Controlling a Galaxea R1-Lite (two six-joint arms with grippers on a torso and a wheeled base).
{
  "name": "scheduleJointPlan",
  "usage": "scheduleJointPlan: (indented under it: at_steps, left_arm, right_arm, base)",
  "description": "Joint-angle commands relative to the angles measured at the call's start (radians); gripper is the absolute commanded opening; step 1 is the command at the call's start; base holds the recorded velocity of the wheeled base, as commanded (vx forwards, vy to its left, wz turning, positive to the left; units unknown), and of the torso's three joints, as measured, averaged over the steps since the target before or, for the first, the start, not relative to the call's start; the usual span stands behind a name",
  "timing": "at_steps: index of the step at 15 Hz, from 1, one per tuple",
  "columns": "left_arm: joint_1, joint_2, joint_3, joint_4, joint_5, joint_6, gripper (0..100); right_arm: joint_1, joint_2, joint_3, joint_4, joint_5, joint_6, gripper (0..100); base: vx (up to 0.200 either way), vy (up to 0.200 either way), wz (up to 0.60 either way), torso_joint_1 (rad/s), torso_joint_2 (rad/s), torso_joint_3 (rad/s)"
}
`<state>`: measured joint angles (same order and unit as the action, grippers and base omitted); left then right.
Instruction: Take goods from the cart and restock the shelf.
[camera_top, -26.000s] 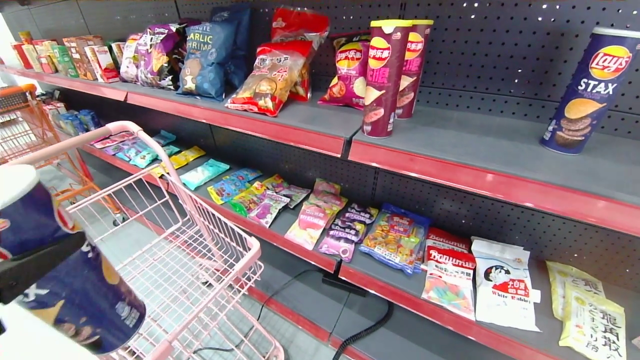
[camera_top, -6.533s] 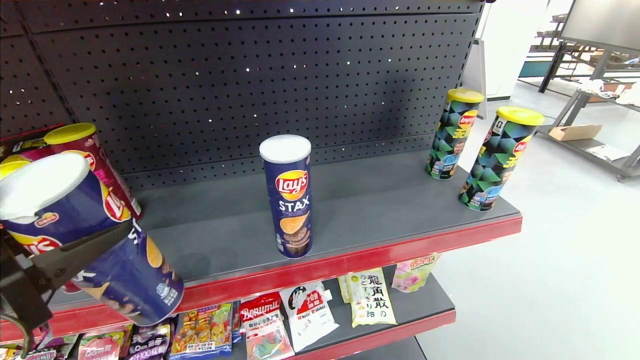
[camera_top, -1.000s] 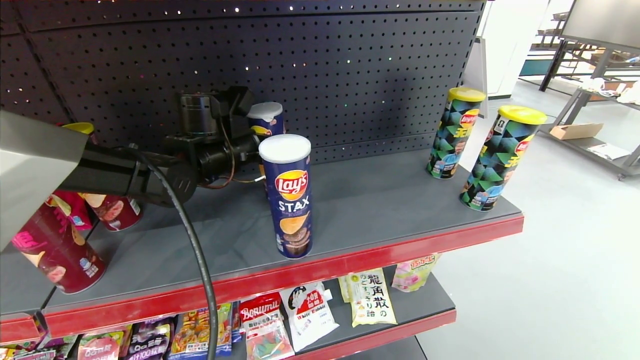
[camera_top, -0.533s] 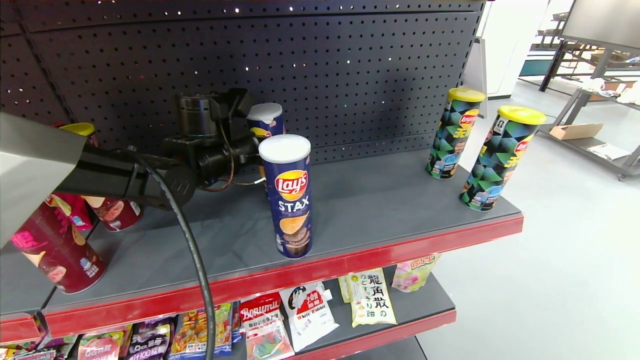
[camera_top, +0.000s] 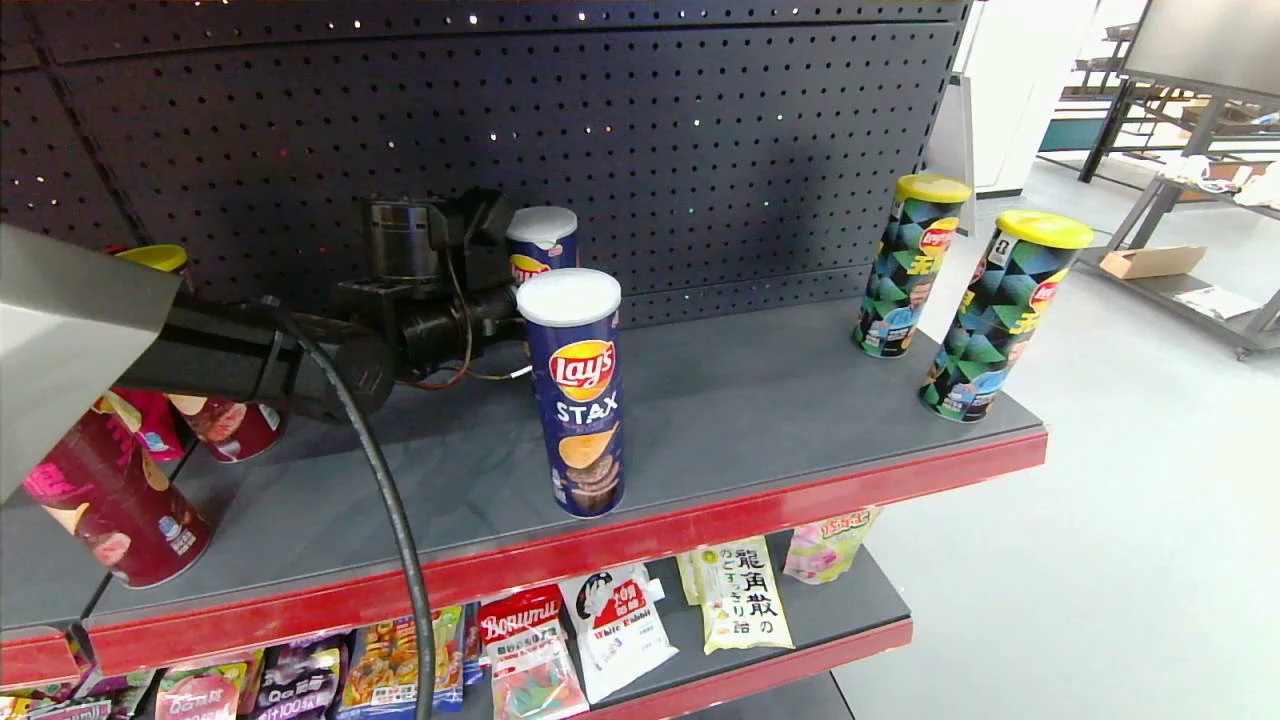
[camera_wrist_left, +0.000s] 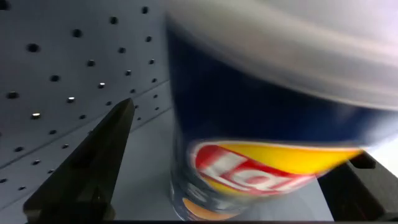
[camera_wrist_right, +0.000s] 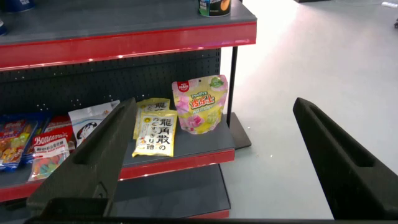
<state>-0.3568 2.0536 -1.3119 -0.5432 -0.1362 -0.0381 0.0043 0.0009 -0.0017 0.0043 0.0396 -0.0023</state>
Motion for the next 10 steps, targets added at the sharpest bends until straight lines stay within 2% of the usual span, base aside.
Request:
scheduleJointPlan:
  at_steps: [1,5,10]
  left_arm:
    - [-0.001,-0.029,0.026,0.008,0.000,-0.002,100]
    - [0.006,-0.125,0.105,0.094,-0.005,-0.002,100]
    - [0.027,-0.217,0.224,0.095,-0.005,0.000,100]
  right_arm:
    - [0.000,0.001,0.000,0.000,0.000,-0.001,100]
    - [0.000,0.001,0.000,0.000,0.000,-0.001,100]
    - [0.000,0.001,0.000,0.000,0.000,-0.001,100]
  base:
    - [0.000,0.000,0.00,0.000,0.00,0.000]
    - [0.000,0.000,0.00,0.000,0.00,0.000]
    - [0.000,0.000,0.00,0.000,0.00,0.000]
